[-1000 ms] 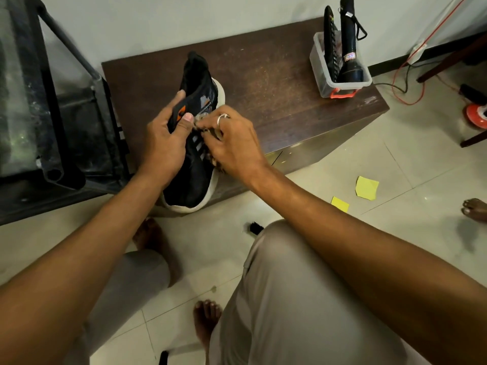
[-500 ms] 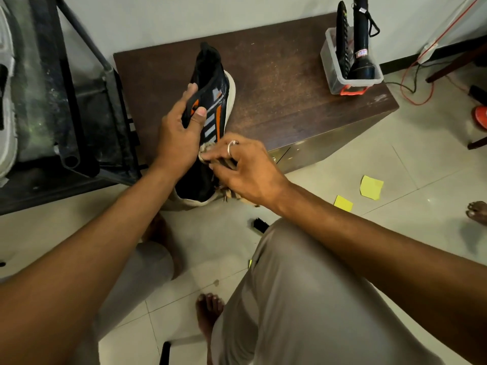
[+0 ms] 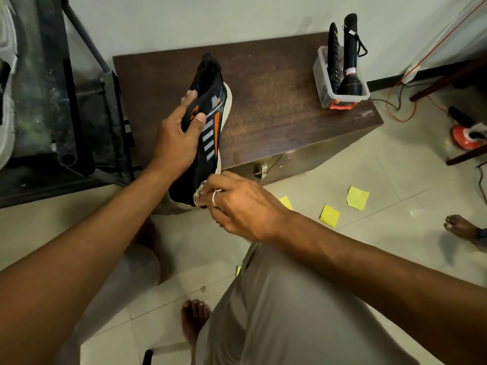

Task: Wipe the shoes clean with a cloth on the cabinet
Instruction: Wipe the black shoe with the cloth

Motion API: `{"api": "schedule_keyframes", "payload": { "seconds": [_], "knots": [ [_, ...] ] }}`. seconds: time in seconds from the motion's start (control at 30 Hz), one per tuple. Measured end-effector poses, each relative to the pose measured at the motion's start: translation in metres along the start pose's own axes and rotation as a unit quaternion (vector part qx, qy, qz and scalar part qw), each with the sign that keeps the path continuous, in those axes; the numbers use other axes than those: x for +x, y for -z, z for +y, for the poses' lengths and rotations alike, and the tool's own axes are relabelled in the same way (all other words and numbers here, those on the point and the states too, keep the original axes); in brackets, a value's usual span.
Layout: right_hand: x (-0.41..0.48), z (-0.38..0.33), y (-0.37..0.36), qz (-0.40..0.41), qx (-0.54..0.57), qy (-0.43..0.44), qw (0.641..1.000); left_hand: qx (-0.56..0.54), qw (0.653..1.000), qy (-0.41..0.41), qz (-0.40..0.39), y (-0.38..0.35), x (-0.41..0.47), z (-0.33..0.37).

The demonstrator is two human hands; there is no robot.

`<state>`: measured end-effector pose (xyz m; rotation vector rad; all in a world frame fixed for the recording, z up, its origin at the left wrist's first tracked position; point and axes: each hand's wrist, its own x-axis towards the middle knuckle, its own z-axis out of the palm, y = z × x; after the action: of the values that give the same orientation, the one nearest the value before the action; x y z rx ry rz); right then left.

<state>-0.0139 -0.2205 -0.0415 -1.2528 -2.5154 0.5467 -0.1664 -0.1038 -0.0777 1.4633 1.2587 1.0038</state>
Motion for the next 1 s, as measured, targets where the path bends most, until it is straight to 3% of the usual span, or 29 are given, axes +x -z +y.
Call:
{"api": "schedule_keyframes", "payload": {
  "seconds": [0.17, 0.33, 0.43, 0.53, 0.6, 0.83, 1.0],
  "knots": [
    [0.028, 0.017, 0.012, 0.072, 0.0, -0.03, 0.997, 0.011, 1.0, -0.006, 0.006, 0.0, 0.005, -0.001],
    [0.007, 0.001, 0.003, -0.027, -0.01, 0.037, 0.999, 0.021, 1.0, -0.003, 0.005, -0.002, 0.003, 0.002],
    [0.023, 0.018, 0.019, 0.091, 0.06, -0.015, 0.994, -0.007, 1.0, -0.002, 0.004, 0.0, 0.003, 0.003],
    [0.06, 0.042, 0.025, 0.217, 0.061, -0.099, 0.969, -0.013, 1.0, 0.003, 0.004, 0.002, 0.003, 0.001],
    [0.073, 0.044, 0.022, 0.207, 0.07, -0.115, 0.969, -0.021, 1.0, 0.006, 0.002, 0.001, 0.003, 0.001],
    [0.03, 0.036, 0.02, 0.092, 0.074, -0.045, 0.992, 0.001, 1.0, 0.009, -0.004, -0.004, 0.004, 0.0],
    [0.058, 0.04, 0.012, 0.175, 0.081, -0.099, 0.976, -0.007, 1.0, 0.016, -0.005, -0.001, 0.006, -0.003]
  ]
}}
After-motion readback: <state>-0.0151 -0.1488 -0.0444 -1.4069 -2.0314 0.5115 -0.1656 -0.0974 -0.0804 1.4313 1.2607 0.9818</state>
